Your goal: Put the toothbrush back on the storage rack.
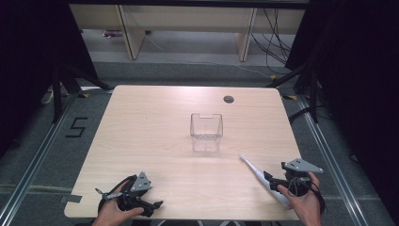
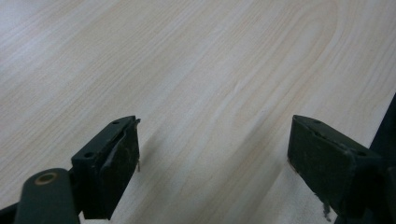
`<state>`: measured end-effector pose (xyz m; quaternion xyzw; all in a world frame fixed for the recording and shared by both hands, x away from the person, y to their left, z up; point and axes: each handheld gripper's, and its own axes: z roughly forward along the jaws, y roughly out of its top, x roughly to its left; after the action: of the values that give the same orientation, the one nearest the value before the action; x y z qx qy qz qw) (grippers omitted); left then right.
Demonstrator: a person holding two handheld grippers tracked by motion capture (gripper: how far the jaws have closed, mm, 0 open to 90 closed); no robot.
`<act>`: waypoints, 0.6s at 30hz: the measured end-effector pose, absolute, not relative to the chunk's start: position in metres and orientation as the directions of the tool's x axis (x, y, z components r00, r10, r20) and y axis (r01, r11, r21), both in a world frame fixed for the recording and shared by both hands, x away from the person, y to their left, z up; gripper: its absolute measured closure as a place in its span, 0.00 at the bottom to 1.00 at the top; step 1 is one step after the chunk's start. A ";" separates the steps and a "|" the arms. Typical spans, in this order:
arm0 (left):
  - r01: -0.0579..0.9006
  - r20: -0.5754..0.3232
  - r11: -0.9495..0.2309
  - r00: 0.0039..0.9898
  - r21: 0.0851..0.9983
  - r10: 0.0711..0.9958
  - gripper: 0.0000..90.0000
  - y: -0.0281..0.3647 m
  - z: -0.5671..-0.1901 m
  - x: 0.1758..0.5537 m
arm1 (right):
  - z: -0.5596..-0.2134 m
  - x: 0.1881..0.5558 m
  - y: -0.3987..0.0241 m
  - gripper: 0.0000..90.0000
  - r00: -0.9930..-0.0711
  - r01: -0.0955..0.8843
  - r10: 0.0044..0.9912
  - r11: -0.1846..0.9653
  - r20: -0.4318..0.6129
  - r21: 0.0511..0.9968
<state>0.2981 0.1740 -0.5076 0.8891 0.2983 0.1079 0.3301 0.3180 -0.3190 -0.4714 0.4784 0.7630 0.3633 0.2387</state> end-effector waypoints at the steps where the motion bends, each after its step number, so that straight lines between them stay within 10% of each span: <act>1: 0.455 -0.002 -0.608 0.802 0.651 0.597 0.18 0.174 -0.507 0.298 | -0.471 0.317 -0.317 0.25 -0.419 0.581 0.908 0.257 0.012 0.772; 18: 0.441 -0.017 -0.599 0.814 0.668 0.580 0.17 0.172 -0.506 0.298 | -0.447 0.322 -0.317 0.31 -0.530 0.550 0.843 0.421 -0.088 0.721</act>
<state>0.2981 0.1717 -0.5061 0.8885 0.2872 0.1014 0.3432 0.3222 -0.3172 -0.4465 0.4290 0.8120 0.3249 0.2258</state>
